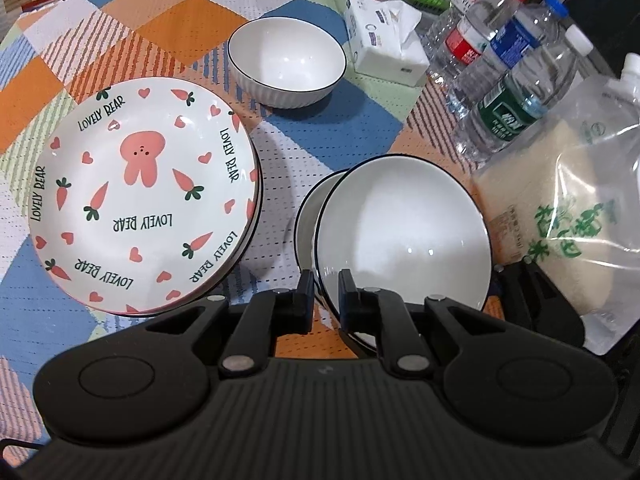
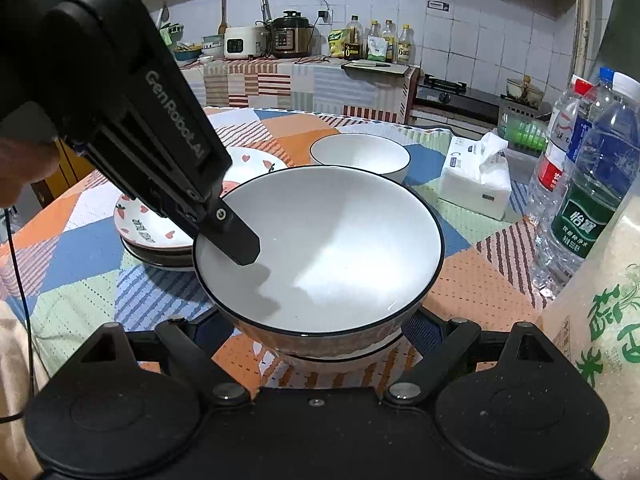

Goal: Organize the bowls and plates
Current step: 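Lower the held bowl into the other white bowl with both grippers, then grip the rims of the two nested bowls with both grippers and lift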

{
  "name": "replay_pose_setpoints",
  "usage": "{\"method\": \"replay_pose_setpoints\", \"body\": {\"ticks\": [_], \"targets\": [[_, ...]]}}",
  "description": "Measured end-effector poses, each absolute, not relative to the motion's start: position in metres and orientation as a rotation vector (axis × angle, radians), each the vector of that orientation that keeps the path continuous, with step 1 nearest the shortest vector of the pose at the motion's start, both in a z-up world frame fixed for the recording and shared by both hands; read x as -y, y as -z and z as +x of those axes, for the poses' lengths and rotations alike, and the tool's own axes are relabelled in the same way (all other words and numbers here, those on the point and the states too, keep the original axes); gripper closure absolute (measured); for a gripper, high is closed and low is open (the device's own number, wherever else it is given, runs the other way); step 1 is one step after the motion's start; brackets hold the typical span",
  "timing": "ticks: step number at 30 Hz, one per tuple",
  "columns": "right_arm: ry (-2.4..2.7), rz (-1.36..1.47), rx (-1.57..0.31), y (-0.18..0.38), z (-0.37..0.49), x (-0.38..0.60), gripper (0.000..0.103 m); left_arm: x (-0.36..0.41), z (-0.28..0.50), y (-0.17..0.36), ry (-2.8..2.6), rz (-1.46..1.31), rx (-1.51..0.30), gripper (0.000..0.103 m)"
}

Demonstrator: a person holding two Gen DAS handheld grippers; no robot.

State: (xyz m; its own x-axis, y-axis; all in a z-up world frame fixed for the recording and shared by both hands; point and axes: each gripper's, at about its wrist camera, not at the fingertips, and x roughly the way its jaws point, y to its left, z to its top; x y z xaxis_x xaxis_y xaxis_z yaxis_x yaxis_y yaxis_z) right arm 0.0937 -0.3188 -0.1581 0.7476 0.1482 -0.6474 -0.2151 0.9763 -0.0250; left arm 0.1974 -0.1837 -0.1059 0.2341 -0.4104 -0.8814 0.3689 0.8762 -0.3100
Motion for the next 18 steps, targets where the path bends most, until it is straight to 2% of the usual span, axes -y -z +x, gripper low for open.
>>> {"method": "replay_pose_setpoints", "body": {"ticks": [18], "targets": [[-0.132,-0.219,-0.771,0.157,0.103,0.305,0.010,0.199,0.199,0.110,0.512,0.082,-1.233,0.093]]}}
